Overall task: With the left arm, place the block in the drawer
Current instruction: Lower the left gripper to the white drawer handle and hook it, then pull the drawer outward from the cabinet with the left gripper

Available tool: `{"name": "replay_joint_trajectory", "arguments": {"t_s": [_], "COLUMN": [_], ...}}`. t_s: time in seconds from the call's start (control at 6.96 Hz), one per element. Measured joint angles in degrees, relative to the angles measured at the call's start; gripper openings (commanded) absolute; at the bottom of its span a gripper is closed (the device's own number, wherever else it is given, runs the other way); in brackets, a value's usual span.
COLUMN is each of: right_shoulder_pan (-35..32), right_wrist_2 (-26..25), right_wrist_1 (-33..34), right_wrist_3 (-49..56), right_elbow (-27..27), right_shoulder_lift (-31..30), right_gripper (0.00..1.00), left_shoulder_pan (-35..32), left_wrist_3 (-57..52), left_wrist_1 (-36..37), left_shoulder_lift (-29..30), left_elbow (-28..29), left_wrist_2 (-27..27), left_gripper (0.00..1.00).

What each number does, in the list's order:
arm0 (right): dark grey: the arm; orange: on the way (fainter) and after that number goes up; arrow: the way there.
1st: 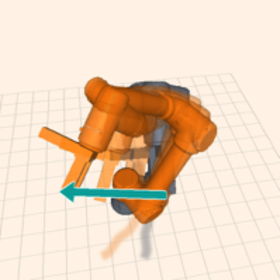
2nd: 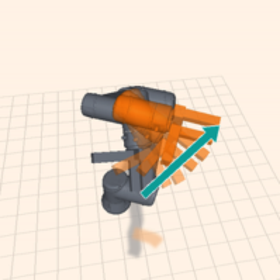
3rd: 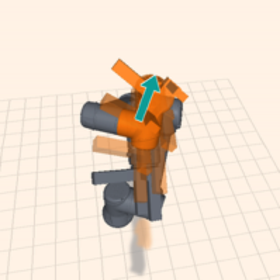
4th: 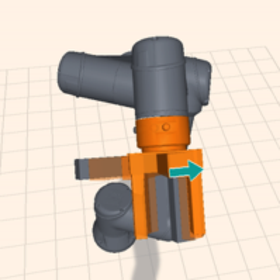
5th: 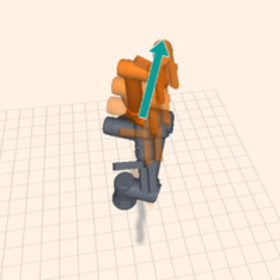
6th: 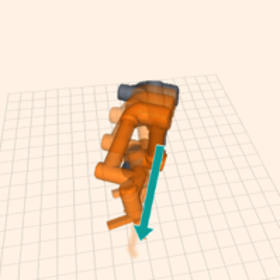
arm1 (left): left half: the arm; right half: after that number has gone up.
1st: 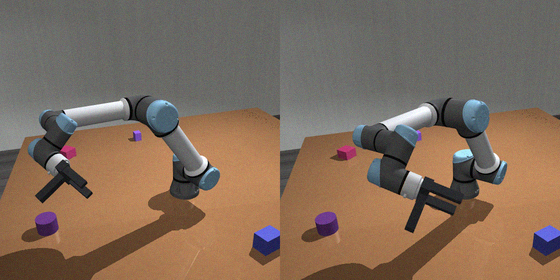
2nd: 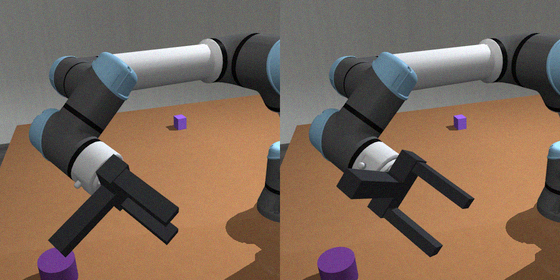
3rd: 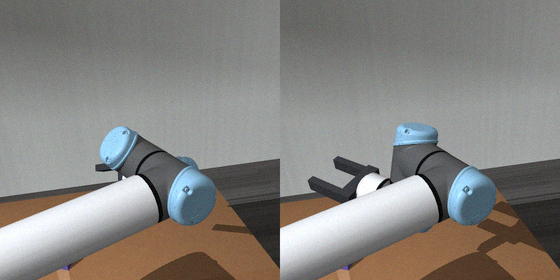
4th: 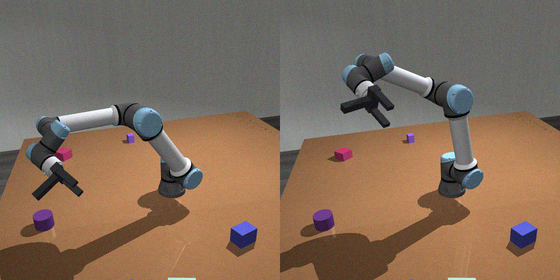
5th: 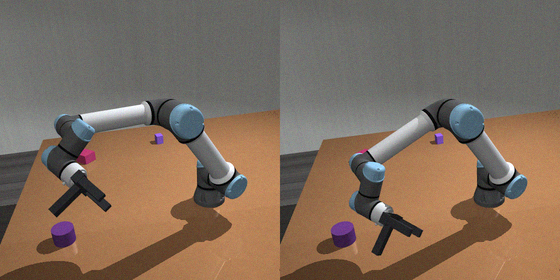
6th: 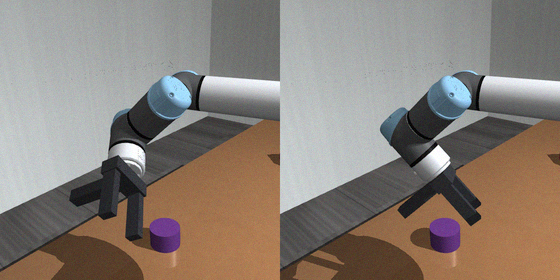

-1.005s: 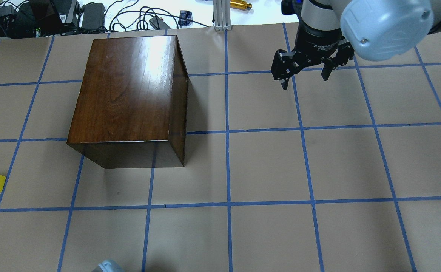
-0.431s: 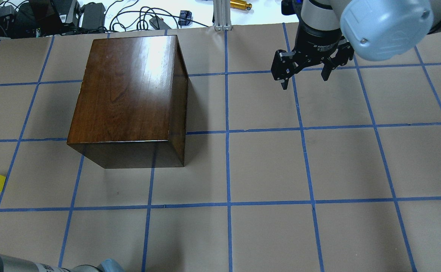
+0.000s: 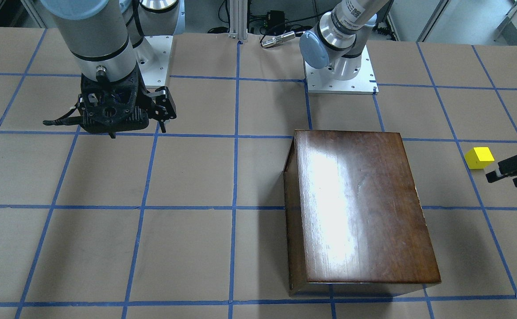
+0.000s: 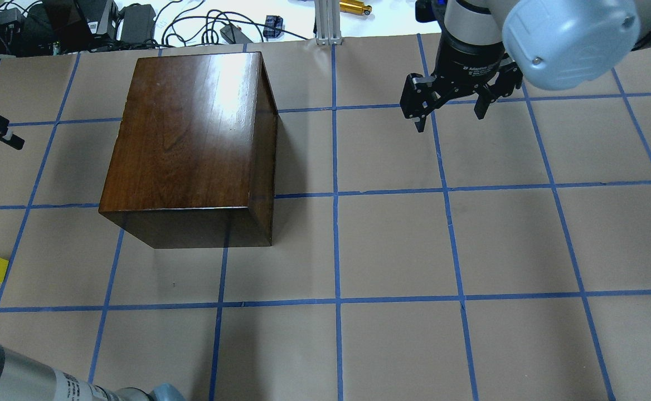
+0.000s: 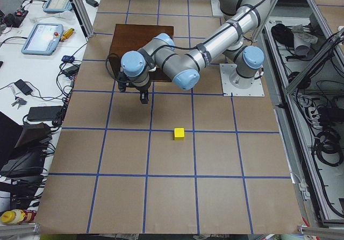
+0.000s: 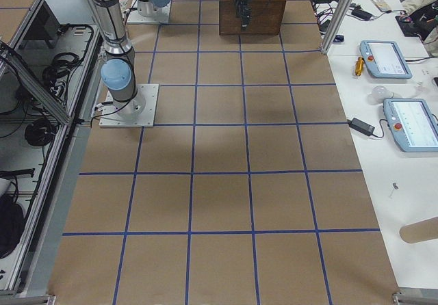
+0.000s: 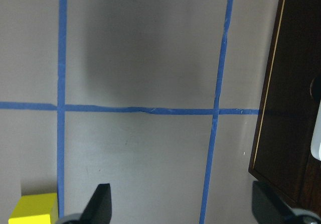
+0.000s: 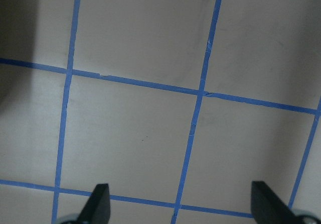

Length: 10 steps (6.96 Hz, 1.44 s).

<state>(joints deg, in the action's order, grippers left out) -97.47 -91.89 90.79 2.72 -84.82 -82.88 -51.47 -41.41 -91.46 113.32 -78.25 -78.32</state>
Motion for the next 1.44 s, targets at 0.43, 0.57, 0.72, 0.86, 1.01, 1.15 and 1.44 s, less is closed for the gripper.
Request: {"name": "replay_joint_trajectory", "arguments": {"t_s": [0.43, 0.57, 0.72, 0.86, 1.01, 1.15, 1.44], "right_shoulder_pan": [0.0, 0.0, 0.0, 0.0, 0.0, 0.0, 0.0], "right_wrist_2": [-0.04, -0.04, -0.04, -0.02, 0.0, -0.02, -0.02], "right_wrist_1": [0.0, 0.0, 0.0, 0.0, 0.0, 0.0, 0.0], "right_wrist_3": [-0.02, -0.01, -0.02, -0.06, -0.08, -0.07, -0.03], "right_elbow": [0.0, 0.0, 0.0, 0.0, 0.0, 0.0, 0.0], "right_shoulder_lift": [0.0, 0.0, 0.0, 0.0, 0.0, 0.0, 0.0], "right_gripper": [1.0, 1.0, 1.0, 1.0, 1.0, 1.0, 1.0], "left_shoulder_pan": [-5.03, -6.39, -7.29, -7.69, -7.84, -7.84, -8.36], "left_wrist_3": [-2.0, -1.98, -1.4, -0.43, 0.12, 0.29, 0.56], "left_wrist_1": [-0.03, -0.09, -0.3, -0.72, -1.01, -1.06, -0.98], "left_shoulder_lift": [4.16, 5.07, 5.72, 6.16, 6.49, 6.95, 8.11], "left_elbow": [1.12, 1.17, 1.1, 0.87, 0.49, 0.0, -0.68], "left_wrist_2": [5.54, 7.15, 9.39, 12.09, 13.39, 13.79, 13.94], "left_gripper": [1.0, 1.0, 1.0, 1.0, 1.0, 1.0, 1.0]}}
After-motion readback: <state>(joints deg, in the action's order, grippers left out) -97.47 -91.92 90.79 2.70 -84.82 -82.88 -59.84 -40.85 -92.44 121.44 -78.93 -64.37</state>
